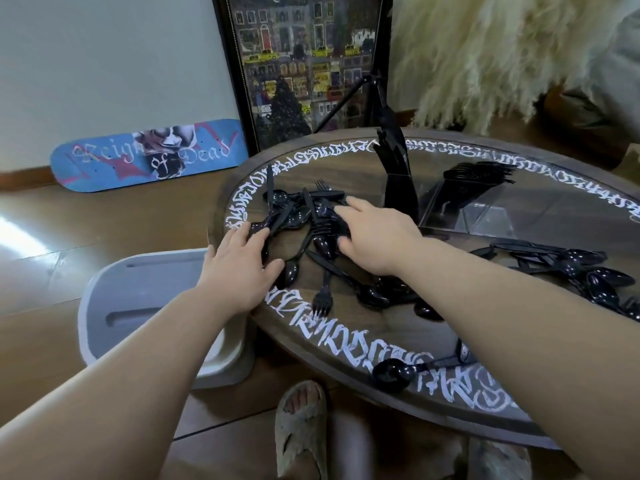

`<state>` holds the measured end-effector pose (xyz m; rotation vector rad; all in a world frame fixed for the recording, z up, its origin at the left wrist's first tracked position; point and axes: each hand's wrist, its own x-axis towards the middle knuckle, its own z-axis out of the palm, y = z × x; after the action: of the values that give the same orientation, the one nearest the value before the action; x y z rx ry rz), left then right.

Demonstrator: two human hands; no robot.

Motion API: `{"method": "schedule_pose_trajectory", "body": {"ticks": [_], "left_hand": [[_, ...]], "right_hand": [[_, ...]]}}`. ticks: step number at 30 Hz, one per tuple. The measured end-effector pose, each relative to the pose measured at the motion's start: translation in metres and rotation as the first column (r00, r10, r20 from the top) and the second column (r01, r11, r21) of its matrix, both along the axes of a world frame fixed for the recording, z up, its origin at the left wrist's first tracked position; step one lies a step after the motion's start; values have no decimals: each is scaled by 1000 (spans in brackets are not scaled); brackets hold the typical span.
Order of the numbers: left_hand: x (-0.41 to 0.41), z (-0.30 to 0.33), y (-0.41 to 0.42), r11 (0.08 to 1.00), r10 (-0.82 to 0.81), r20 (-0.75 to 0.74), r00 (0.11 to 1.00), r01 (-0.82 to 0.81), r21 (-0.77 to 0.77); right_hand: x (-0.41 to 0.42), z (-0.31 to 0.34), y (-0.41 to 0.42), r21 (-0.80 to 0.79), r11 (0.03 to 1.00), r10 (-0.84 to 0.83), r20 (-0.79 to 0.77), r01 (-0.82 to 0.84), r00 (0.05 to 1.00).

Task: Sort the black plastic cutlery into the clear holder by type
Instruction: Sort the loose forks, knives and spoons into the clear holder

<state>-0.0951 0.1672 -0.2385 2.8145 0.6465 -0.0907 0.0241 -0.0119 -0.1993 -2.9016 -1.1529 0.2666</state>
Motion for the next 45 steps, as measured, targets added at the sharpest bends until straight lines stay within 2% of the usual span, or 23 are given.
{"method": "schedule_pose_trajectory", "body": {"ticks": [4, 11, 15, 18, 21, 23, 26, 31, 37, 42, 45], "left_hand": [[3, 1, -4, 999, -36, -61, 997, 37, 18], [-1, 7, -17, 980, -177, -157, 972, 189, 65], [-4, 11, -36, 960, -265, -196, 944, 277, 33], [-6, 12, -47, 943, -327, -202, 923, 333, -6], [-6, 13, -49, 932, -362, -115, 925, 356, -70], [-5, 15, -46, 945, -318, -1, 948, 317, -82], [-2, 14, -39, 984, -170, 115, 979, 176, -38], [6, 8, -39, 998, -5, 182, 983, 15, -53], [17, 4, -35, 980, 52, 220, 974, -7, -198], [15, 2, -30, 974, 37, 218, 975, 14, -225], [15, 1, -27, 982, 55, 221, 974, -12, -190]], "right_hand": [[17, -8, 12, -108, 994, -32, -27, 29, 999], [7, -16, -24, -95, 995, 13, -51, -18, 999], [1, -17, -52, -93, 996, -7, -52, 2, 999], [-3, -15, -70, -88, 996, -35, -59, 30, 998], [-7, -17, -83, -23, 997, -69, -2, 69, 998], [-11, -21, -87, 64, 991, -125, 58, 121, 990], [-12, -20, -85, 165, 970, -200, 116, 180, 973], [-6, -23, -68, 170, 968, -207, 136, 183, 969], [-1, -30, -63, 171, 972, -187, 133, 163, 973], [3, -27, -67, 163, 969, -203, 87, 187, 975], [3, -27, -65, 182, 964, -205, 36, 195, 978]]}}
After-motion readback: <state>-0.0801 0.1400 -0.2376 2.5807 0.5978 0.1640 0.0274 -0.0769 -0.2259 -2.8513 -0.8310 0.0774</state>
